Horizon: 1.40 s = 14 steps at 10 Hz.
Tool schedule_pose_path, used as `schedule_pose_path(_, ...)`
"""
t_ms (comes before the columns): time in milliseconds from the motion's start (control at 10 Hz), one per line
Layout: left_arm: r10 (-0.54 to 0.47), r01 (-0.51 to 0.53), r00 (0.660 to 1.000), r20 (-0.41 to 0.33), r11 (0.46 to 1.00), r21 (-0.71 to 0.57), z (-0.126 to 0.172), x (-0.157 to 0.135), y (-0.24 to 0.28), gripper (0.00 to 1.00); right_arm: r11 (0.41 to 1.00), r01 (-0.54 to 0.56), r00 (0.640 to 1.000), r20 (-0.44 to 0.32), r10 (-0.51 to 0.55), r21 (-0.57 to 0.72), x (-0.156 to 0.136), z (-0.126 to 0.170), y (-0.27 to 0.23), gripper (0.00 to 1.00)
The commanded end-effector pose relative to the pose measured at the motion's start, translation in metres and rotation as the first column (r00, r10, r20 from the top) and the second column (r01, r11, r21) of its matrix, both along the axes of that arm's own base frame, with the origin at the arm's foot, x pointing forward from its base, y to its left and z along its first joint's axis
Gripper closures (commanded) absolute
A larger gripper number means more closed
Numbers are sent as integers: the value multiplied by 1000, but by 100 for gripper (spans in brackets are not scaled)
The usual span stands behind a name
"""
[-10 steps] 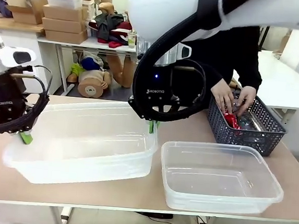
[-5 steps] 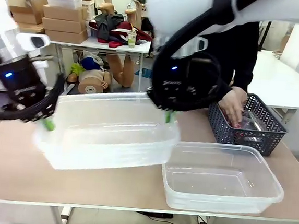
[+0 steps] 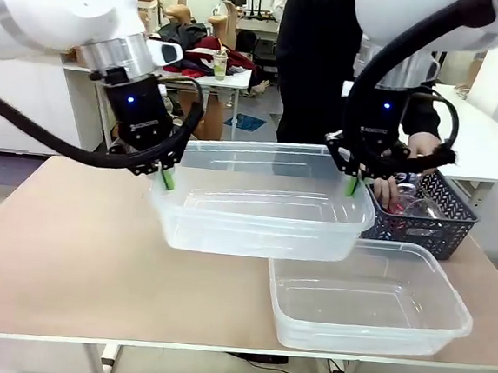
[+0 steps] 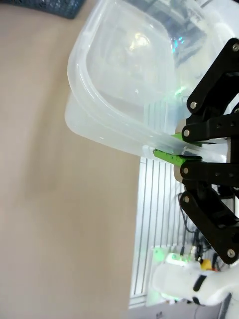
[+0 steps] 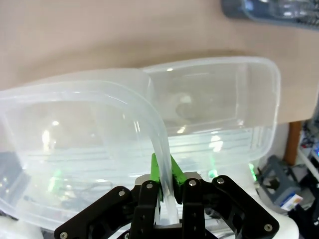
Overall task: Sort the waste into each basket.
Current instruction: Pick up the Organizing box on the left side of the table and lift it, then offer the picked Organizing box to the human.
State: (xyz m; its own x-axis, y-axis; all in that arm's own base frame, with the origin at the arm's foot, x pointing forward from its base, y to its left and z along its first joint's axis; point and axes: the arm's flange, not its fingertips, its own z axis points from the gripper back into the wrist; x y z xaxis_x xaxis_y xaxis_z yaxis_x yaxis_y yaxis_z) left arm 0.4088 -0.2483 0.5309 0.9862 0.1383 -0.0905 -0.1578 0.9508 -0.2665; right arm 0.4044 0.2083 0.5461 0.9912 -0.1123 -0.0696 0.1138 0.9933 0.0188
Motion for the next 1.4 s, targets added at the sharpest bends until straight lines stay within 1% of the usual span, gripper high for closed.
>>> schedule_pose_path(0, 66, -64, 997, 43, 998, -27, 12, 25, -23, 94, 993, 21, 999, -27, -18, 118, -14, -28, 5, 94)
schedule_pose_path(100, 58, -58, 998, 26, 998, -7, 4, 28, -25, 94, 991, 51, 998, -28, -48, 127, -11, -36, -1, 94)
schedule_pose_path(300, 72, -72, 997, -10, 997, -14, -7, 27, -17, 94, 987, 53, 999, -12, -52, 152, -4, -43, -3, 94)
schedule_pose_path(400, 77, -77, 997, -5, 997, -13, -12, 22, -7, 94, 990, 62, 998, -12, -61, 128, 6, -47, 12, 94)
schedule_pose_path(500, -30, 31, 999, -21, 999, 44, -19, 26, -8, 94, 995, 68, 998, -4, -67, 77, 4, -36, -14, 94)
schedule_pose_path(1300, -30, 31, 999, -21, 999, 44, -19, 26, -8, 94, 995, 68, 998, -4, -67, 77, 4, -36, -14, 94)
